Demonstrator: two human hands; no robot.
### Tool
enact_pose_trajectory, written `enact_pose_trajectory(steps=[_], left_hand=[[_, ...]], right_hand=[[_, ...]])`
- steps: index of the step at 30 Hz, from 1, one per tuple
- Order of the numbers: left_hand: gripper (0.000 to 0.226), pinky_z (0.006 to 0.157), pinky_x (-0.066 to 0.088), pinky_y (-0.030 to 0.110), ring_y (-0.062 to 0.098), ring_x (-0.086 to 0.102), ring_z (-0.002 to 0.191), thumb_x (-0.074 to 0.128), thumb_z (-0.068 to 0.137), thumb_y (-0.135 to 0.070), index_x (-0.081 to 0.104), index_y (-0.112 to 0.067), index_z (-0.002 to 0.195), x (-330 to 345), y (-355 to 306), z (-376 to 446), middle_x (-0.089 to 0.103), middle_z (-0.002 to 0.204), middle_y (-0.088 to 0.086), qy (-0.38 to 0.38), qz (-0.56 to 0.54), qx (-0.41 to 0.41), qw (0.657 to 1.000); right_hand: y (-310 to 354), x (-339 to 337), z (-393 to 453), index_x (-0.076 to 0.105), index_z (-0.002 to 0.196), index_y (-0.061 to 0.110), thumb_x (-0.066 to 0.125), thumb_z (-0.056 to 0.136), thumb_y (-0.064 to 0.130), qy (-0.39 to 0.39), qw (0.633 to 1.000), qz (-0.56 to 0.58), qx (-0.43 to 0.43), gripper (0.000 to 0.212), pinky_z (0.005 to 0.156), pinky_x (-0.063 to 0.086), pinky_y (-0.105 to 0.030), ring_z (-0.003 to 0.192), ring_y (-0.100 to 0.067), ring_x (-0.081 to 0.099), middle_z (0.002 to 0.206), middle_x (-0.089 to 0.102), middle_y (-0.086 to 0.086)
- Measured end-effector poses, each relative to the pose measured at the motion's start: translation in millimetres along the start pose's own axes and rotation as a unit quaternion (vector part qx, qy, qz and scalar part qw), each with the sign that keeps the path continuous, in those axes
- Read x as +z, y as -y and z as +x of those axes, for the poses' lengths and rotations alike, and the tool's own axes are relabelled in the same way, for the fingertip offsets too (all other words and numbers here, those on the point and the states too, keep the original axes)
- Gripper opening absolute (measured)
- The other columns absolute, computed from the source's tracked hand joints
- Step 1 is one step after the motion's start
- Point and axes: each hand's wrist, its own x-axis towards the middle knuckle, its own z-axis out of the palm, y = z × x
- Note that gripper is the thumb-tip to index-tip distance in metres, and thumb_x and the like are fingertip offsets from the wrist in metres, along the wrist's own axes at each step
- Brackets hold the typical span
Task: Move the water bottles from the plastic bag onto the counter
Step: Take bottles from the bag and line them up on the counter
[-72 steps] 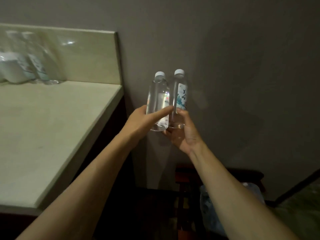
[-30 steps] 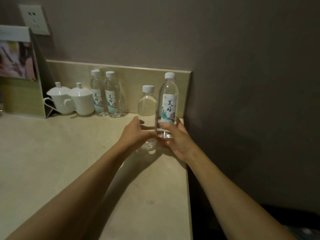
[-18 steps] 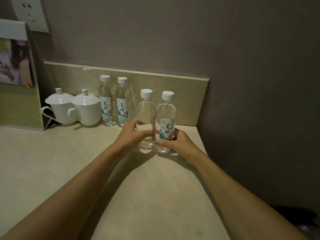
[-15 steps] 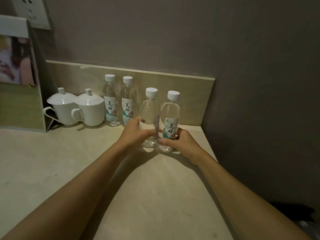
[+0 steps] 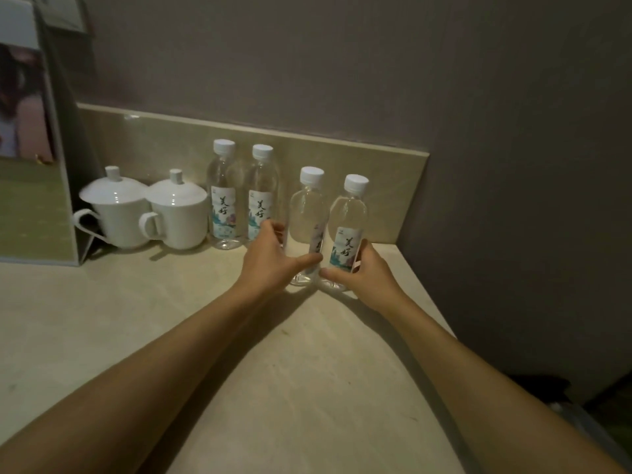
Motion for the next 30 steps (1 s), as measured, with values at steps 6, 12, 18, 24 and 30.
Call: enact_pose_trajectory(steps=[6, 12, 18, 24, 30], left_hand=[[0.059, 0.097, 0.053, 0.038, 0.017, 0.063, 0.111, 0.082, 0.078, -0.025, 0.053, -0.013, 0.127, -10.0, 3.6, 5.0, 0.066, 0.125, 0.003, 0.056, -0.006, 0.03, 0.998], [0.079, 0.094, 0.053, 0.038, 0.016, 0.063, 0.104, 0.088, 0.064, -0.045, 0.046, -0.016, 0.124, -6.3, -2.6, 2.0, 0.064, 0.116, 0.0, 0.03, -0.003, -0.007, 1.0], [0.06, 0.093, 0.052, 0.044, 0.023, 0.06, 0.103, 0.084, 0.073, -0.038, 0.056, -0.012, 0.118, 6.4, -6.5, 4.8, 0.06, 0.116, 0.007, -0.061, 0.048, 0.017, 0.997], [0.054, 0.092, 0.054, 0.044, 0.021, 0.062, 0.104, 0.077, 0.081, -0.036, 0.06, -0.013, 0.127, 2.2, -3.1, 4.6, 0.066, 0.116, 0.005, -0.058, 0.066, 0.049, 0.995], [0.046, 0.085, 0.056, 0.042, 0.018, 0.064, 0.096, 0.078, 0.081, -0.036, 0.064, -0.015, 0.119, 6.3, -3.5, 0.7, 0.069, 0.108, 0.002, -0.102, 0.078, 0.06, 0.99]], right_hand=[[5.6, 8.3, 2.2, 0.05, 0.117, 0.015, 0.085, 0.07, 0.035, -0.042, 0.999, -0.026, 0.013, 0.062, 0.09, 0.054, -0.042, 0.107, -0.022, 0.062, 0.119, 0.063, -0.006], [8.2, 10.8, -4.0, 0.044, 0.113, 0.014, 0.081, 0.074, 0.039, -0.052, 0.997, -0.054, 0.019, 0.06, 0.089, 0.054, -0.046, 0.109, -0.026, 0.061, 0.122, 0.061, -0.008], [12.6, 11.8, -4.2, 0.046, 0.111, 0.014, 0.08, 0.075, 0.038, -0.058, 0.995, -0.083, 0.021, 0.055, 0.086, 0.055, -0.044, 0.107, -0.027, 0.064, 0.122, 0.064, -0.007], [16.3, 13.1, 3.5, 0.049, 0.117, 0.012, 0.08, 0.076, 0.037, -0.063, 0.994, -0.08, 0.026, 0.058, 0.089, 0.054, -0.047, 0.109, -0.028, 0.063, 0.123, 0.064, -0.009], [18.0, 13.3, 10.0, 0.049, 0.117, 0.013, 0.082, 0.074, 0.034, -0.058, 0.996, -0.065, 0.033, 0.058, 0.089, 0.055, -0.044, 0.107, -0.026, 0.064, 0.12, 0.065, -0.006]])
